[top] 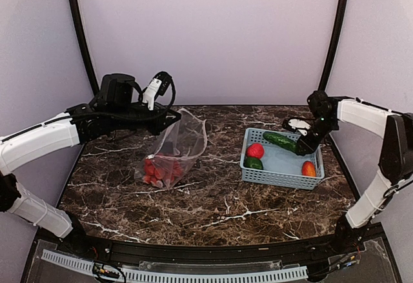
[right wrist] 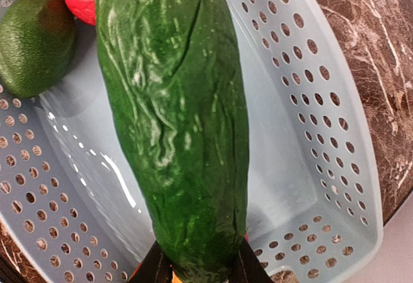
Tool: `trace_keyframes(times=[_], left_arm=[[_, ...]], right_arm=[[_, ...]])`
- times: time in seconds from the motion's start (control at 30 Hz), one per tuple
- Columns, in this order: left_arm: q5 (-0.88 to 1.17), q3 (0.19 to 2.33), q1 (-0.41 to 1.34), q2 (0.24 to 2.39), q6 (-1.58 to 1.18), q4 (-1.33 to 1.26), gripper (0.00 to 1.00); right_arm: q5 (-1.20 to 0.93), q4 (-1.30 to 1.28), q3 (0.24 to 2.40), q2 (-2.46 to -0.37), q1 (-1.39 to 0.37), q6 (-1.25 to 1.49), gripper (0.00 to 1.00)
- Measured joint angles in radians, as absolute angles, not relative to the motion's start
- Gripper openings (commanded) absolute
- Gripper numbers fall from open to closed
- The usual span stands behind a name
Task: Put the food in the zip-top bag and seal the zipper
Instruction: Pick up the fake vegetable from the bin.
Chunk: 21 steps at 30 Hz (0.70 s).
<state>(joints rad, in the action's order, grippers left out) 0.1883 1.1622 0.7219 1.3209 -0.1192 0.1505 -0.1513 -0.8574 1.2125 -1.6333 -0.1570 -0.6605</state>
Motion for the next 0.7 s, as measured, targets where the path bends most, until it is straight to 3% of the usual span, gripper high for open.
trace_keyframes(times=[0.43, 0.7], left_arm=[[0.297, 1.141, 0.722, 1.347, -0.102, 0.086, 0.01], [0.327, 1.214, 0.722, 1.468, -0.155, 0.075, 0.01]], right_arm=[[-0.123, -0.966, 1.229, -1.325, -0.278, -0.722, 0.16], [-0.104, -0.994, 1.249, -1.262, -0.366, -0.809, 0.17]])
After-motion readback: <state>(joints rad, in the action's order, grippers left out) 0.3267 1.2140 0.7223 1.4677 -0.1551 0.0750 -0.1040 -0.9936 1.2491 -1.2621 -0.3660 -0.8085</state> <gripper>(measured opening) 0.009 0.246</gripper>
